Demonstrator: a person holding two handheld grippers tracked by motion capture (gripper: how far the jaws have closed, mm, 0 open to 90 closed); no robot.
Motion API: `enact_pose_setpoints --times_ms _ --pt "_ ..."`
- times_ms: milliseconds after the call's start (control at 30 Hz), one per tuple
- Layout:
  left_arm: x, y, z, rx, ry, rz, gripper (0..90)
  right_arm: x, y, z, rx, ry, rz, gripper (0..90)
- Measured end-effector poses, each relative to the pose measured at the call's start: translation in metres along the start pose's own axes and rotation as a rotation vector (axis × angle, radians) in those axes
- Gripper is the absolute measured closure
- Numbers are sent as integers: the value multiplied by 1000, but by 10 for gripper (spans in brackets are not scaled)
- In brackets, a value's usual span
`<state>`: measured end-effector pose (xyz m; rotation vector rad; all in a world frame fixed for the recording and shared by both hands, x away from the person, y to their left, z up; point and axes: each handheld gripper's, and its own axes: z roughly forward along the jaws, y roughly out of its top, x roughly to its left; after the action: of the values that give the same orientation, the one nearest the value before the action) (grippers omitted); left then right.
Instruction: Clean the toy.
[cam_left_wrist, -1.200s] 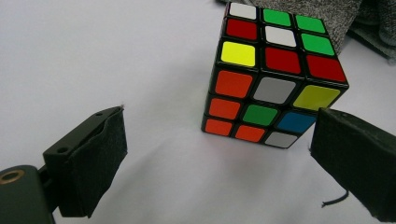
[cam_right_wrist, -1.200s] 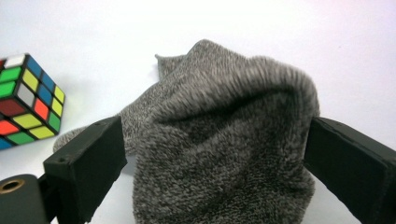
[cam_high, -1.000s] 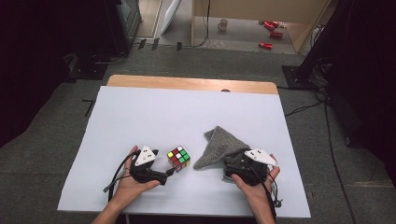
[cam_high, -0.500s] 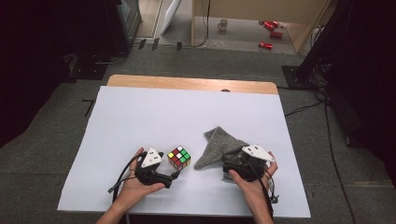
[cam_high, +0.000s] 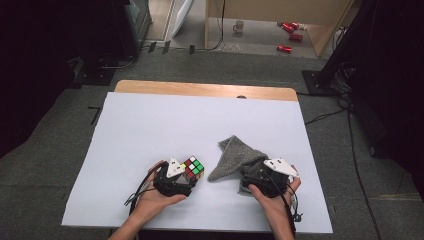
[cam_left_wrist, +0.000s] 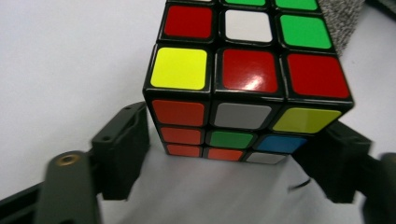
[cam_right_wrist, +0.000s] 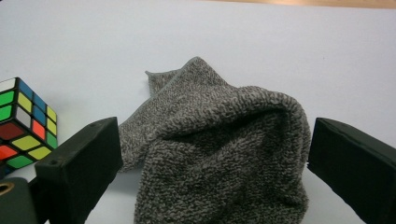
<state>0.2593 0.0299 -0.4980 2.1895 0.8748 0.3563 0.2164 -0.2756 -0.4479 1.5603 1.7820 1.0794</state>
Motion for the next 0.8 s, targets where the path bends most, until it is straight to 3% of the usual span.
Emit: enact_pose_setpoints --times_ms 100,333,567,700,800 --pt "-2 0 0 -9 -2 20 334 3 0 1 4 6 -4 26" --pt "-2 -2 -5 -54 -31 39 348 9 0 12 10 -10 -3 7" --pt "1 -6 -10 -56 -77 55 349 14 -10 38 91 -25 -19 0" --pt "-2 -8 -12 -69 -139 99 349 15 -17 49 137 -58 -33 85" --pt "-4 -9 -12 -61 -173 139 349 15 -22 53 155 -110 -46 262"
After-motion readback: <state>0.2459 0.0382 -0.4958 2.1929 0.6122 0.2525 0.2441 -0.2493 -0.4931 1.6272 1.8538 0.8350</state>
